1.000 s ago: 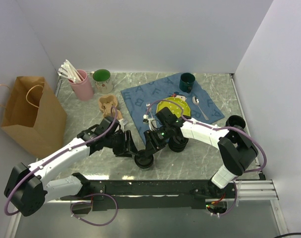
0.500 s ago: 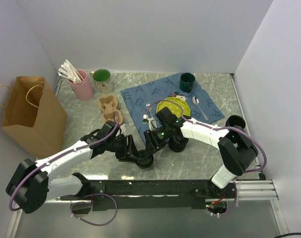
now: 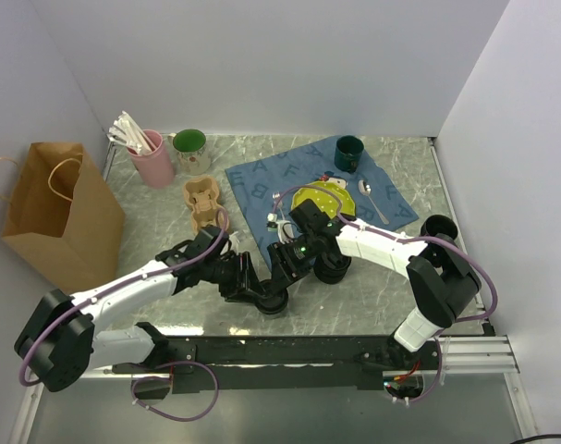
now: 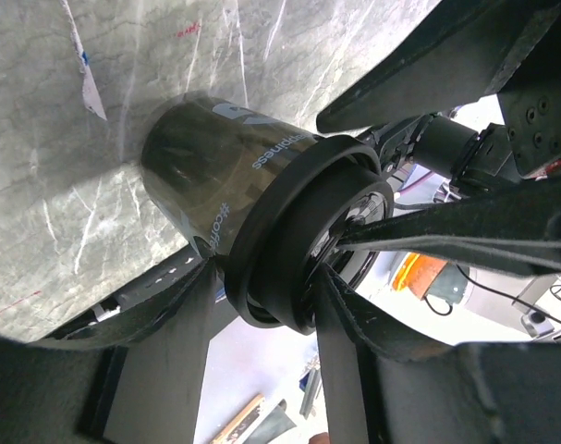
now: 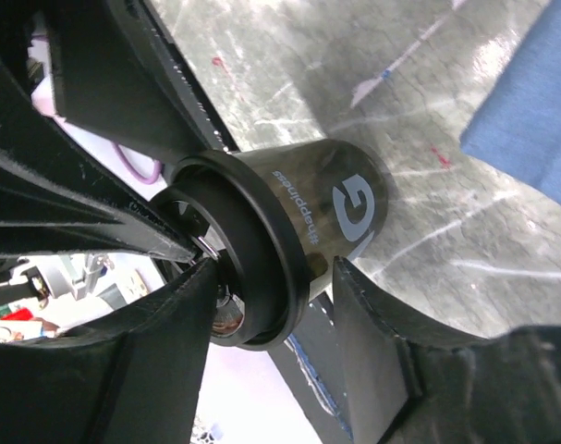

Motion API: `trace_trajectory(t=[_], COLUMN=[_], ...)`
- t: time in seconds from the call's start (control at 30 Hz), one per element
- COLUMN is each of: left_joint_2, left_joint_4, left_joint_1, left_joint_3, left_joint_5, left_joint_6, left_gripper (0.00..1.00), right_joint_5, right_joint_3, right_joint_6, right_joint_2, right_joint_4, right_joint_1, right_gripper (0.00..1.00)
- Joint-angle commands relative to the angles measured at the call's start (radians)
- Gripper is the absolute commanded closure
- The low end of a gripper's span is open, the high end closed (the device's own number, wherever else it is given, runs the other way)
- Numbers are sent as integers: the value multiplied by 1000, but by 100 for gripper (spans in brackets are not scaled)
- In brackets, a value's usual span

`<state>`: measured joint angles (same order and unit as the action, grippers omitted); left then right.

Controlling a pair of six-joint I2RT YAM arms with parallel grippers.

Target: Pack the takeout coffee

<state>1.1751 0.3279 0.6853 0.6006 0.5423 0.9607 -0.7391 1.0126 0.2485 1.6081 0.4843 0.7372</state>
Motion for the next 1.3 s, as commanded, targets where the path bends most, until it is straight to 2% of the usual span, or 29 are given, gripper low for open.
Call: trace_trajectory(t=[0.0, 0.2, 0.63, 0.73, 0.97, 1.13, 1.27], left_joint_2=[67, 77, 84, 78, 86, 77, 81], left_joint_4=[91, 109, 115, 119, 145, 134, 148], left_joint_1=[26, 26, 26, 26, 28, 34, 34], left_joint_3=[-5, -5, -19, -19, -12, -24, -18], left_joint_5=[-111, -142, -160, -165, -183, -176, -179], left_joint_6=[-22, -10, 9, 13, 18, 35, 24], left_gripper=[53, 53, 53, 53, 53, 53, 53], right_joint_5=[187, 195, 156, 149, 179, 256, 239], right_joint_3=[29, 73, 95, 63, -142, -252, -313], right_joint_6=[-11, 24, 144, 188, 450, 566, 655], right_joint_2=[1, -48, -198, -229, -402, -468, -464], right_joint_4=[33, 83, 188, 192, 106, 34, -85], right_joint_1=[7, -16, -55, -53, -29, 14, 36], right_gripper=[37, 23, 21, 25, 38, 41, 42])
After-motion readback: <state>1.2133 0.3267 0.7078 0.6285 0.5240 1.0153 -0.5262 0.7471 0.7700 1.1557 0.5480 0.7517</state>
